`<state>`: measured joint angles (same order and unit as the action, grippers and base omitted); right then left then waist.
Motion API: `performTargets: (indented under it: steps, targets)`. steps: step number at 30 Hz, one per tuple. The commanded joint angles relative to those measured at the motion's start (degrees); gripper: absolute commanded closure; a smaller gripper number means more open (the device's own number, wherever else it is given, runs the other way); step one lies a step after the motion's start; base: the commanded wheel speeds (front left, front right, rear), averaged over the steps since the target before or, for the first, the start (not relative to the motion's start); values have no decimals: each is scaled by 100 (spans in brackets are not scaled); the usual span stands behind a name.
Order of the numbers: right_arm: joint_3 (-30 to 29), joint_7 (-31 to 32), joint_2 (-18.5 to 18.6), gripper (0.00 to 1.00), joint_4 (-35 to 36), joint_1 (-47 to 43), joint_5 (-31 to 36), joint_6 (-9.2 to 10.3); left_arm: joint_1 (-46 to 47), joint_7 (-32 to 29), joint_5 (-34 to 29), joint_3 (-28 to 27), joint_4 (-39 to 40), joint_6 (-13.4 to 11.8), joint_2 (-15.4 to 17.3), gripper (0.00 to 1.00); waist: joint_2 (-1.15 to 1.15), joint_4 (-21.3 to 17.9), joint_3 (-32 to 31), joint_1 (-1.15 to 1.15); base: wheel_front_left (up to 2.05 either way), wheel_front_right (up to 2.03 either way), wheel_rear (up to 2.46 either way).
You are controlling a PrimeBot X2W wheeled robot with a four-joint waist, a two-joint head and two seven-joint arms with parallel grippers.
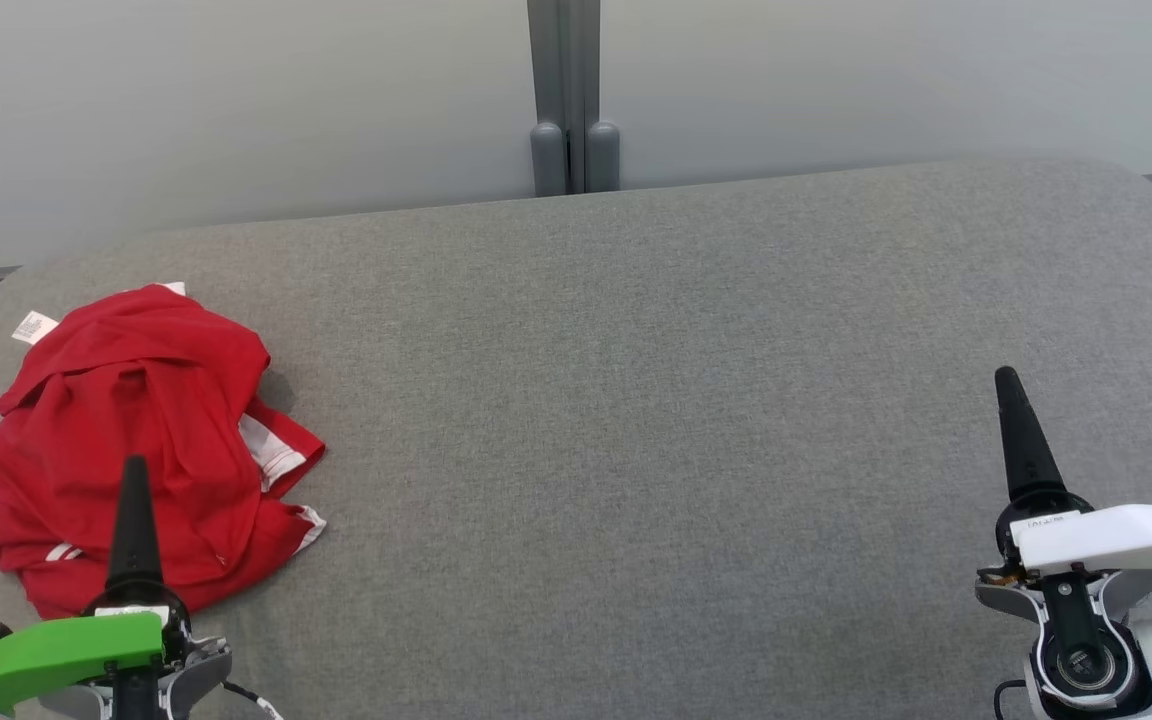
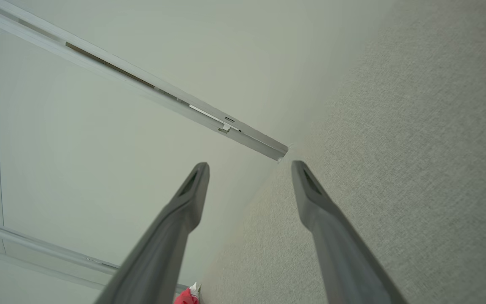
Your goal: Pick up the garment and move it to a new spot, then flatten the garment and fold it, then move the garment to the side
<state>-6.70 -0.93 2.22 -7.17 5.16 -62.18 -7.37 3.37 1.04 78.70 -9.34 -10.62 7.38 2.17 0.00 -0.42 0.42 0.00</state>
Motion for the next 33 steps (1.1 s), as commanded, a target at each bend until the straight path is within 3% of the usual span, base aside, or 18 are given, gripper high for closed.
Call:
performTargets:
  steps: [1, 2, 4, 9, 25, 33]
  targets:
    - [-6, -27, 36, 0, 98, 158, 59, -12, 147, 19, -47, -30, 91, -5, 36, 0, 0, 0, -1, 0, 0, 0, 0]
    - [119, -113, 120, 0, 390, 197, 891, -12, 138, 104, -592, 70, 419, -123, 40, 0, 0, 2, 13, 0, 0, 0, 0]
    - [125, -122, 120, 0, 409, 198, 964, -12, 135, 114, -652, 86, 455, -140, 40, 0, 0, 2, 14, 0, 0, 0, 0]
    - [260, -267, 205, 0, 696, 209, 2083, -13, 35, 258, -1706, 564, 965, -434, 46, 0, 0, 7, 30, 0, 0, 0, 0]
    - [610, -559, 268, 0, 879, 128, 3893, -14, -38, 546, -4190, 1586, 1164, -1031, 58, 0, 0, -12, 48, 0, 0, 0, 0]
    - [415, -690, 113, 0, 794, 63, 4607, -15, 18, 680, -5037, 2164, 1030, -1492, 318, 0, 0, -41, 38, 0, 0, 0, 0]
